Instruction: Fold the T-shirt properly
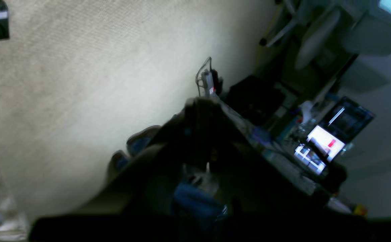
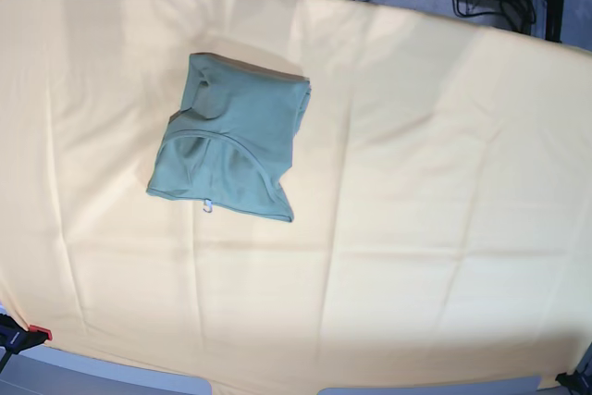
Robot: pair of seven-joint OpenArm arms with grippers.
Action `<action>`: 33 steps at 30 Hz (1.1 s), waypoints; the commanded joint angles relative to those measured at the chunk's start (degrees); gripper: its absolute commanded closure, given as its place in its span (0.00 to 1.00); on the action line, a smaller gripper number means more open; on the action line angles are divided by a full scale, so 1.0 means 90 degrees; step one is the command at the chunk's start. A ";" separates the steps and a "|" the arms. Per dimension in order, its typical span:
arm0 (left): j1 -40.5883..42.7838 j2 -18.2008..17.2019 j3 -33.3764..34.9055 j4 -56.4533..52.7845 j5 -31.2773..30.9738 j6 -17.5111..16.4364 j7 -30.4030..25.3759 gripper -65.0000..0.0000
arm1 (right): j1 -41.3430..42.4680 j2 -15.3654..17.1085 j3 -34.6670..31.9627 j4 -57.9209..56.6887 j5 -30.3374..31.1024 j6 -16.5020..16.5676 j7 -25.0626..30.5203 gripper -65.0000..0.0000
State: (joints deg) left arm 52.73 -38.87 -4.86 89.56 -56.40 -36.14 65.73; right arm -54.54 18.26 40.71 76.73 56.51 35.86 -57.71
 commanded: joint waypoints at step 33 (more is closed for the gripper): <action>-0.3786 0.2807 0.1926 -0.6105 0.5185 0.3116 -0.7274 1.00 | 0.3716 -0.0865 -0.5991 -0.4318 -0.5646 -0.2514 0.5421 1.00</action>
State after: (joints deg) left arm 18.44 -13.69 12.43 34.17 -9.28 -7.88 0.99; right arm -20.53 10.41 -13.08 37.69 5.56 12.82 -9.19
